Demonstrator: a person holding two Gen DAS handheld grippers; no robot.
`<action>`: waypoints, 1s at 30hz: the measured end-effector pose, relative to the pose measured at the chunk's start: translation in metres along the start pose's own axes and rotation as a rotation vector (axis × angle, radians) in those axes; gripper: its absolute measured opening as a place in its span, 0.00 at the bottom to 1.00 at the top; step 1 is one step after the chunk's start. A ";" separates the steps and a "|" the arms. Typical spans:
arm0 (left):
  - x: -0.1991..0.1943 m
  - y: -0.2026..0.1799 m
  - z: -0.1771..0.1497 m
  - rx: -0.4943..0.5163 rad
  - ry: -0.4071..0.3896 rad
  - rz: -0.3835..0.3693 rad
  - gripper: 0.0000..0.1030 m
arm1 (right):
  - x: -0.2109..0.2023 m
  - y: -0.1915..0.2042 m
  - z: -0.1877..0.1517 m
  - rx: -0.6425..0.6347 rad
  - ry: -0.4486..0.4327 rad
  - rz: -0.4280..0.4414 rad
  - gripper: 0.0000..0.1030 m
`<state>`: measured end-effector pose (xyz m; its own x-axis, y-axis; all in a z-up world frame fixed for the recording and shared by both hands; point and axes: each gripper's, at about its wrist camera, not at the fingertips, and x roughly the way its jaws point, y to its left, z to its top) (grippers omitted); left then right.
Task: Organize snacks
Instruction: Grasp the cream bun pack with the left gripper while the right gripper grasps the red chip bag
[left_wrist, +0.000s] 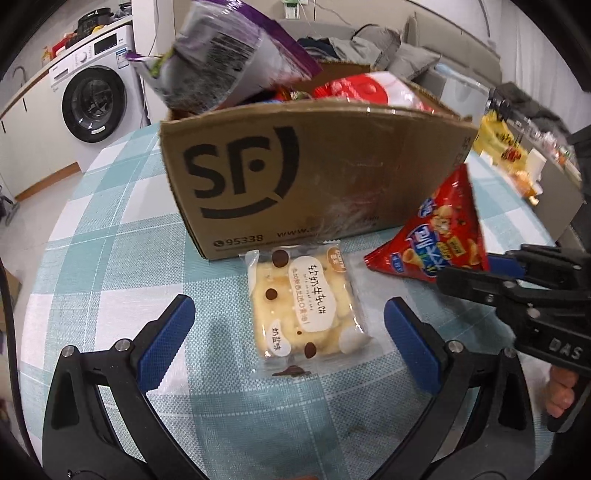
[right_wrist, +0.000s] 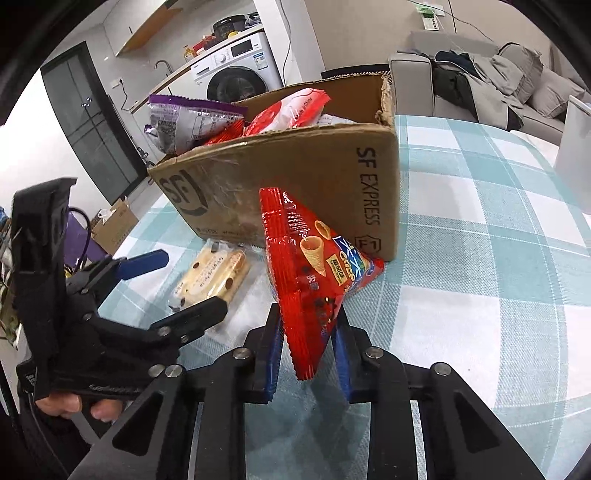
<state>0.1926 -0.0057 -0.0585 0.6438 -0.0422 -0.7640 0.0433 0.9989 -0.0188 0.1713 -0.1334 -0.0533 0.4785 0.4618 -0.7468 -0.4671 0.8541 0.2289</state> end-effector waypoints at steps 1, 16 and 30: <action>0.002 -0.001 0.001 0.000 0.008 0.001 0.99 | 0.000 0.000 0.000 -0.004 0.002 -0.001 0.24; 0.018 -0.004 0.006 -0.004 0.027 -0.046 0.54 | -0.001 -0.005 0.003 -0.014 -0.005 -0.039 0.66; 0.017 0.012 0.004 -0.055 0.011 -0.103 0.54 | 0.019 -0.002 0.016 -0.033 0.001 -0.075 0.52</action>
<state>0.2074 0.0053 -0.0694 0.6297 -0.1444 -0.7633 0.0661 0.9890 -0.1325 0.1928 -0.1222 -0.0577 0.5124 0.3967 -0.7616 -0.4545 0.8778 0.1515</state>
